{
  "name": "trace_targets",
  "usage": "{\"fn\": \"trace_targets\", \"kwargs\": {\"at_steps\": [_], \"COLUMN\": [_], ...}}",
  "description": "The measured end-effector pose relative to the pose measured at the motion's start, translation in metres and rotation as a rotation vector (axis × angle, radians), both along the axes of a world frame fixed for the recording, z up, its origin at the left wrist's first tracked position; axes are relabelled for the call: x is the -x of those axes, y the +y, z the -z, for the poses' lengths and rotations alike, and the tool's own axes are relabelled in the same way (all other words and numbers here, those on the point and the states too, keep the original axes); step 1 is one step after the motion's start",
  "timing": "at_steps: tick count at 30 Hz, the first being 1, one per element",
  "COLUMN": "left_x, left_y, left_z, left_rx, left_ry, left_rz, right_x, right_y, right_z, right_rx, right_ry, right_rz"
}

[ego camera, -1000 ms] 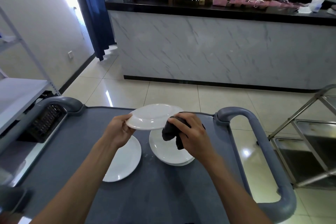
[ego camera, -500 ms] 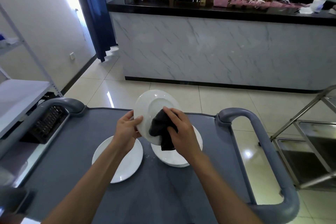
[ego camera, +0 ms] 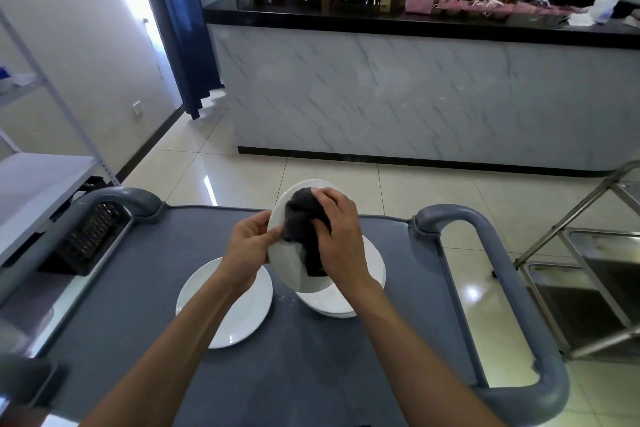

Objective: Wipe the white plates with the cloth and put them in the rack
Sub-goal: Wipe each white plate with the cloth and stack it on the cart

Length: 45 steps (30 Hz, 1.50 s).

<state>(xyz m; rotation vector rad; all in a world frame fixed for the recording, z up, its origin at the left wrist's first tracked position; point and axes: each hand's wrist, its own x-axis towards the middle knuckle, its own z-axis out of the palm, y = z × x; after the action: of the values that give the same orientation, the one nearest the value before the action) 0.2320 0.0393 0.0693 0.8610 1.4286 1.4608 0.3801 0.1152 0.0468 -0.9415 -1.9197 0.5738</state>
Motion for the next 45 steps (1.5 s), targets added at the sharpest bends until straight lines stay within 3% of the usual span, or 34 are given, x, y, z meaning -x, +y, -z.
{"fn": "trace_targets", "kwargs": {"at_steps": [5, 10, 16, 26, 45], "left_x": [0.002, 0.003, -0.005, -0.005, 0.012], "left_y": [-0.001, -0.001, -0.002, -0.008, -0.008], "left_z": [0.003, 0.006, 0.001, -0.005, -0.010], "left_rx": [-0.011, -0.026, -0.066, -0.044, -0.126], "left_ry": [0.133, 0.179, 0.014, -0.054, -0.248], "left_rz": [0.051, 0.021, -0.043, 0.029, -0.076], "right_x": [0.005, 0.011, 0.016, 0.009, -0.019], "right_y": [0.000, 0.003, -0.008, 0.001, 0.058], "right_z": [-0.006, -0.008, -0.004, -0.001, -0.044], "right_rx": [0.064, -0.085, -0.142, -0.238, 0.341], "right_ry": [0.114, 0.001, 0.019, -0.050, 0.065], "right_rz": [0.034, 0.068, 0.107, 0.112, 0.100]}}
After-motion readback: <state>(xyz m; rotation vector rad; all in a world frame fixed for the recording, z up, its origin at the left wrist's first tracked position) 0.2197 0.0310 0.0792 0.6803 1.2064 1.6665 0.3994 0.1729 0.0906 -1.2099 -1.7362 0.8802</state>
